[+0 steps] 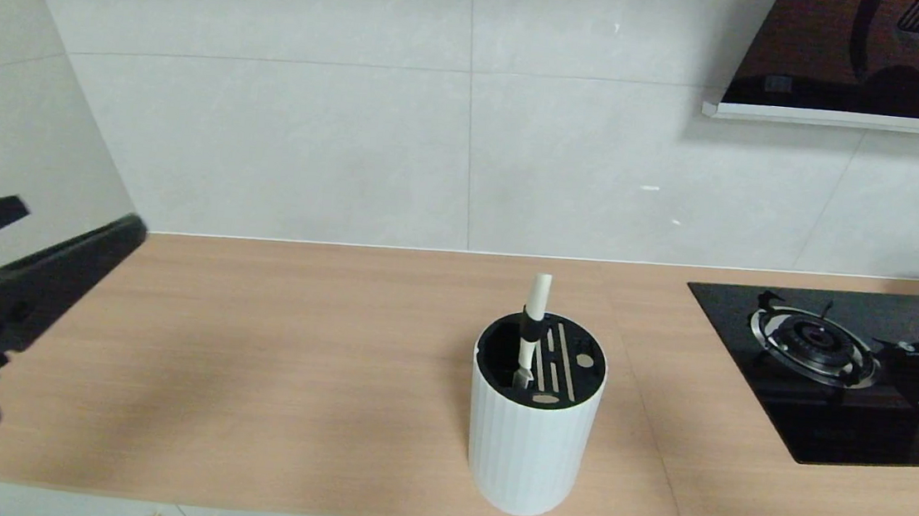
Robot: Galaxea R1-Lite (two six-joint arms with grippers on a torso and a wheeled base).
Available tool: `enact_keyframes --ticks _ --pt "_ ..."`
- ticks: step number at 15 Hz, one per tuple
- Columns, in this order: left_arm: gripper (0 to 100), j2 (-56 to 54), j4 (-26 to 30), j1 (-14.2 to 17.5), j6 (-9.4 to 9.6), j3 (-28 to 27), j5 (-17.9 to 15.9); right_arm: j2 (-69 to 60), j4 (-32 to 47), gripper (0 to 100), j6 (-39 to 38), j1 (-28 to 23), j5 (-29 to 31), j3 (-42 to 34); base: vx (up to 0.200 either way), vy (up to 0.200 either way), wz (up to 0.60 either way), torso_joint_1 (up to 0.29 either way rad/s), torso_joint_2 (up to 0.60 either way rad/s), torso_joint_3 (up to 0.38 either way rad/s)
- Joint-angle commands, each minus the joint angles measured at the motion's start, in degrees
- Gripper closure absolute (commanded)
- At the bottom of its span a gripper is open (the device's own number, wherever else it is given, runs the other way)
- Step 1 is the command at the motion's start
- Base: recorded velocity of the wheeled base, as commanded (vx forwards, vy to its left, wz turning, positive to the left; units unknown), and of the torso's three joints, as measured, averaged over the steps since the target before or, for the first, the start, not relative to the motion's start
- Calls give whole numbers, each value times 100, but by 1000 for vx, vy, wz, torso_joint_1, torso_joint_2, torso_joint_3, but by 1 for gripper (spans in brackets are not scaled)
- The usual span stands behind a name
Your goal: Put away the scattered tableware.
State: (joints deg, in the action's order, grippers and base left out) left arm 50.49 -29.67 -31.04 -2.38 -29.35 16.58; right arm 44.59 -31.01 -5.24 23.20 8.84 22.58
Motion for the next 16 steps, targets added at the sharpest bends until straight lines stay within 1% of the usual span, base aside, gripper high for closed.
enact_keyframes --ticks 1,2,3,4,5,6,7,8,9,10,11,12,13,14,15,16 --pt "0 -1463 840 643 -8 35 -50 -1612 482 0 384 -474 -14 -632 0 0 0 0 0 0" --pt "0 -2228 1622 1038 0 35 -50 -2376 886 0 762 -835 -14 -746 0 0 0 0 0 0" --pt "0 -2861 2246 1363 44 9 -76 -2886 1291 0 788 -1177 -14 -684 0 0 0 0 0 0" --pt "0 -3037 2405 1451 53 -9 -111 -3053 1423 0 788 -1256 -14 -649 0 0 0 0 0 0" --pt "0 -3555 2827 1733 132 -44 -304 -3598 1880 0 779 -1450 -14 -605 0 0 0 0 0 0" --pt "0 -3898 3038 1970 167 -44 -533 -3923 2170 0 770 -1485 48 -623 0 0 0 0 0 0" --pt "0 -4056 3143 2128 176 -26 -630 -3888 2134 0 753 -1573 127 -632 0 0 0 0 0 0" --pt "0 -4232 3213 2392 167 18 -638 -3888 2117 0 762 -1775 206 -570 0 0 0 0 0 0" --pt "0 -4337 3240 2541 176 70 -665 -3906 2126 0 770 -1907 171 -535 0 0 0 0 0 0" --pt "0 -4654 3266 2849 176 281 -691 -4117 2231 0 779 -2232 -22 -509 0 0 0 0 0 0" --pt "0 -4865 3266 2998 176 448 -761 -4284 2398 0 770 -2373 -181 -517 0 0 0 0 0 0" --pt "0 -5049 3266 3069 185 633 -832 -4424 2583 0 770 -2364 -189 -526 0 0 0 0 0 0" --pt "0 -5049 3248 3077 185 694 -814 -4433 2609 0 770 -2364 -189 -535 0 0 0 0 0 0" --pt "0 -5049 3231 3077 211 861 -753 -4459 2635 0 753 -2355 -207 -711 0 0 0 0 0 0" --pt "0 -5049 3231 3077 220 1257 -779 -4459 2609 0 735 -2355 -233 -1159 0 0 0 0 0 0" --pt "0 -5049 3213 3077 308 1661 -814 -4459 2556 0 735 -2355 -260 -1511 0 0 0 0 0 0"
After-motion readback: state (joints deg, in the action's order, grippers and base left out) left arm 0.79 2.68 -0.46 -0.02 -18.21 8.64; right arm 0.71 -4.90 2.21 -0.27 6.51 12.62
